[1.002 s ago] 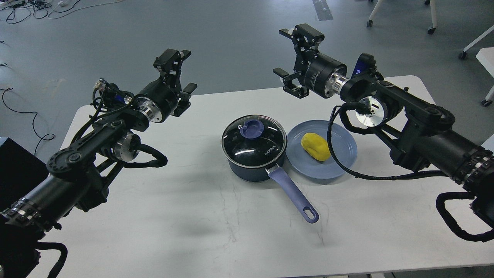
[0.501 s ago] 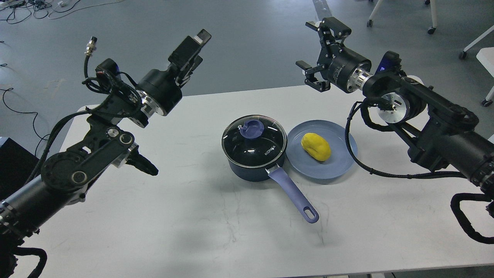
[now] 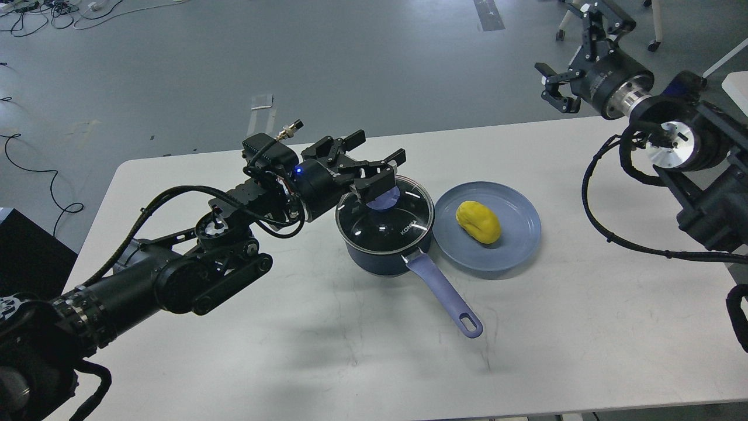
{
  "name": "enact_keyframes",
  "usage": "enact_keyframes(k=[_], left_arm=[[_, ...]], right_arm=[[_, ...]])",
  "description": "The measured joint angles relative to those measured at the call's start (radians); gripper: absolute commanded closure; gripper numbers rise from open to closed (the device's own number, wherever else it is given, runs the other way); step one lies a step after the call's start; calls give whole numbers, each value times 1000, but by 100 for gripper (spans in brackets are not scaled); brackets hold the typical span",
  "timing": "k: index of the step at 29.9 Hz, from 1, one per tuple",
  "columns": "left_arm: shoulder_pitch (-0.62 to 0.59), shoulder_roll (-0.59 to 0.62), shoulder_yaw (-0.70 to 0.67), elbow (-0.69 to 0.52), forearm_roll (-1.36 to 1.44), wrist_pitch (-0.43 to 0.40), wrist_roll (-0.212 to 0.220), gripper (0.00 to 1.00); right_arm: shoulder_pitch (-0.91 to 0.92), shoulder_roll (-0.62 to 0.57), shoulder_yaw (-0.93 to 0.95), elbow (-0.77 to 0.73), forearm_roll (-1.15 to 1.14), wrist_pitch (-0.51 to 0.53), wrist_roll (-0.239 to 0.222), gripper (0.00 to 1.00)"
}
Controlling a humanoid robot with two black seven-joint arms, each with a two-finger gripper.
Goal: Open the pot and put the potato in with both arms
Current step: 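Move the left gripper to the blue knob of the glass lid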
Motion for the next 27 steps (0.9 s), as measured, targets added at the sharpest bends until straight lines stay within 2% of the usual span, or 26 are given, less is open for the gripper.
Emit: enact_keyframes(k=[10, 19, 27], left_arm=[[15, -44, 7, 55, 109, 30, -21, 2], [16, -47, 125, 98, 110, 79, -42, 2], [19, -49, 134, 122, 110, 89, -43, 2]], right_arm=[[-13, -22, 3, -12, 16, -2, -2, 0], [-15, -24, 5, -12, 16, -4, -2, 0], [-15, -39, 8, -12, 26, -4, 1, 0]])
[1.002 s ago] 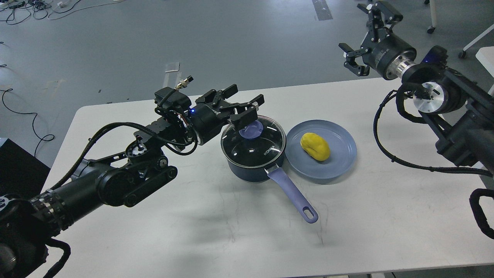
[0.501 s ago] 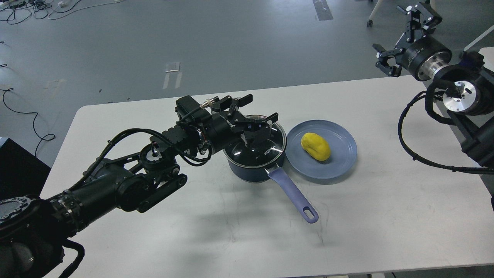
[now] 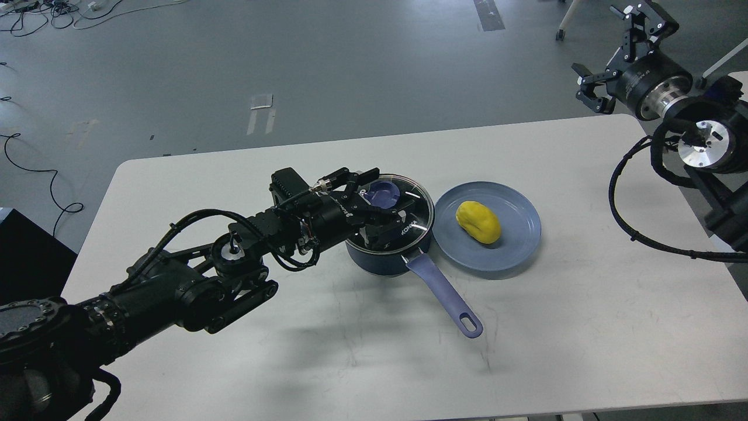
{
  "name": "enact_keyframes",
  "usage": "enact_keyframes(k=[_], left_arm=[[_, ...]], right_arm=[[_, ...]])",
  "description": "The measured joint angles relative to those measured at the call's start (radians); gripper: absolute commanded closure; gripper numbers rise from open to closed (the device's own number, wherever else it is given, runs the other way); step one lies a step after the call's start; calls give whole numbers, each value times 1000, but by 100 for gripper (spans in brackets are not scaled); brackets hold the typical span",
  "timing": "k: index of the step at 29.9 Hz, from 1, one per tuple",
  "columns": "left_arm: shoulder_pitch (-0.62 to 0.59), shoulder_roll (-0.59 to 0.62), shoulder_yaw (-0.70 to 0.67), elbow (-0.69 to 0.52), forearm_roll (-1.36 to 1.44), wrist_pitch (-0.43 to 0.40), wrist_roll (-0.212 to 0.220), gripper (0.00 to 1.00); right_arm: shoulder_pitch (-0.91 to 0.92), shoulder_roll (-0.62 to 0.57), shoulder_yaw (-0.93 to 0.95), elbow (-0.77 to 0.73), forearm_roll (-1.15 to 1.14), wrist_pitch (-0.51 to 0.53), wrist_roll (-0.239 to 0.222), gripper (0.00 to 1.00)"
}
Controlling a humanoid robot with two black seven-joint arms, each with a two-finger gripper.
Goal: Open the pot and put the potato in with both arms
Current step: 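Move the left gripper to the blue knob of the glass lid, then close the left gripper on the blue lid knob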
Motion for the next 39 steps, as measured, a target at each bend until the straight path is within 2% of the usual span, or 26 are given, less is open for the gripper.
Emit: enact_keyframes(k=[19, 39], left_arm=[[6, -14, 2, 74, -9, 20, -2, 2], [16, -15, 2, 65, -14, 19, -4, 2]], right_arm=[[0, -4, 1, 0, 12, 0, 6, 0], [0, -7, -1, -19, 12, 0, 6, 0]])
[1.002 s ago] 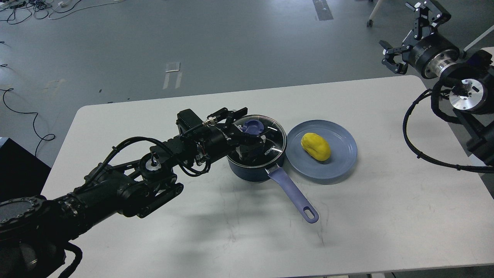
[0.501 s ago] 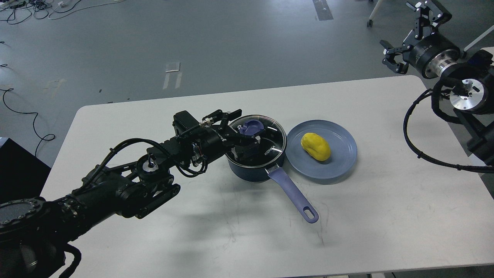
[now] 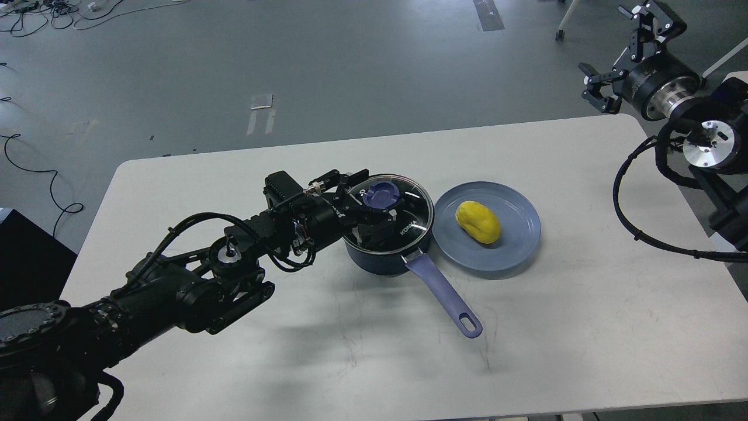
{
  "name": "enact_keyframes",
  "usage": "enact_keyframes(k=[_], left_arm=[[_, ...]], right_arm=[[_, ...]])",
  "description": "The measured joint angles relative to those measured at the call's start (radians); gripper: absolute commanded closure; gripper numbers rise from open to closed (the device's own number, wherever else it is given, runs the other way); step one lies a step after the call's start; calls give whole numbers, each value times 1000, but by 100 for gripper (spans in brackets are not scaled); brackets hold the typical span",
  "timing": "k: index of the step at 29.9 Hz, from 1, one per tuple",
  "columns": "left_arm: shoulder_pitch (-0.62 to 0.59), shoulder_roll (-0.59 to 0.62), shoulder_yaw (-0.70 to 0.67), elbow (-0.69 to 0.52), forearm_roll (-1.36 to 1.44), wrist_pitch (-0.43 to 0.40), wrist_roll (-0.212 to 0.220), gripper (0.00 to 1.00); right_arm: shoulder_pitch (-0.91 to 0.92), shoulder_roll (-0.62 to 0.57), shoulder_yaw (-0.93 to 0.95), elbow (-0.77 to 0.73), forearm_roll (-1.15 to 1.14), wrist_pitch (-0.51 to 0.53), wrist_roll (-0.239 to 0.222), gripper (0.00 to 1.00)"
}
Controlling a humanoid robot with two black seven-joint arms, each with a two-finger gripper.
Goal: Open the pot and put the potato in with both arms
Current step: 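Close the left gripper on the blue lid knob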
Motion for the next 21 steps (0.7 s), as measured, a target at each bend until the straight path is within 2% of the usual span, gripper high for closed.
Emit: enact_keyframes(k=[13, 15, 16, 21], left_arm=[[16, -14, 14, 13, 2, 0, 1, 4], [16, -14, 15, 14, 2, 0, 1, 9], [16, -14, 15, 14, 2, 0, 1, 16], [16, -12, 15, 14, 2, -1, 2, 23]], right_arm=[[0, -15, -1, -1, 0, 0, 0, 0], [0, -15, -2, -1, 0, 1, 0, 0], [0, -15, -2, -1, 0, 1, 0, 0], [0, -15, -2, -1, 0, 1, 0, 0]])
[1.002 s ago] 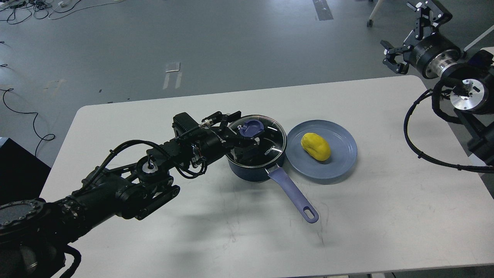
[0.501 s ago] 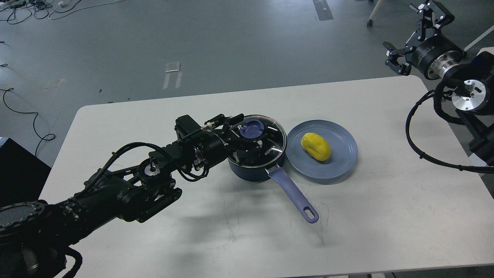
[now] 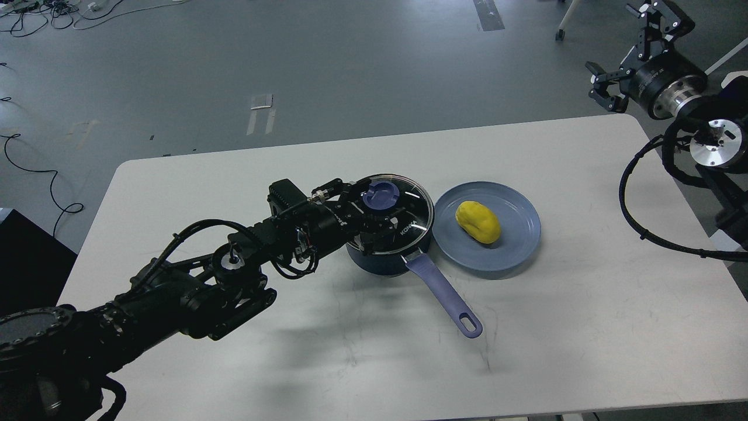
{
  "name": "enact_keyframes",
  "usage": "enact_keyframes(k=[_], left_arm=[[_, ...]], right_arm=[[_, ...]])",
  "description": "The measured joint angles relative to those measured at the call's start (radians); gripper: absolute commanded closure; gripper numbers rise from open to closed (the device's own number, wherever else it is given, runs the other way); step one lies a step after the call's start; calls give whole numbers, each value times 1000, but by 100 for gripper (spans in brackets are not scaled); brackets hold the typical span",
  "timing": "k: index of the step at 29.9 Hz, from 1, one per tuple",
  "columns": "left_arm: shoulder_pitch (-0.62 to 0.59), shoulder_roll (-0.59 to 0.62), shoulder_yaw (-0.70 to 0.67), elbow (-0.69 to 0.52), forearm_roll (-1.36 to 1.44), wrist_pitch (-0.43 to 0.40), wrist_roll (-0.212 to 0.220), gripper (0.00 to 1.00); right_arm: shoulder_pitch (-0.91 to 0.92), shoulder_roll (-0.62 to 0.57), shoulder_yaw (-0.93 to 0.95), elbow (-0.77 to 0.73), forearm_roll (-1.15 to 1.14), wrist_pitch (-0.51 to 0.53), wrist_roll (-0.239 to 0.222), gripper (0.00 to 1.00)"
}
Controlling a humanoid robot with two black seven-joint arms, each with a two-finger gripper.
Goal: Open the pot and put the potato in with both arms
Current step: 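Close the left gripper on the blue lid knob, then lift the glass lid off the pot and lower it beside the pot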
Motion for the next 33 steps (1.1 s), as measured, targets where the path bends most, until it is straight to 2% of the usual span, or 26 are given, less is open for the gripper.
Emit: enact_keyframes(k=[15, 21, 33], left_arm=[[-2, 4, 0, -4, 3, 17, -7, 35], [-4, 2, 12, -8, 4, 28, -28, 36], [-8, 1, 14, -8, 2, 29, -29, 36]], right_arm=[[-6, 0, -2, -4, 0, 1, 0, 0], [-9, 0, -3, -11, 0, 1, 1, 0], [-10, 0, -3, -26, 0, 4, 3, 0]])
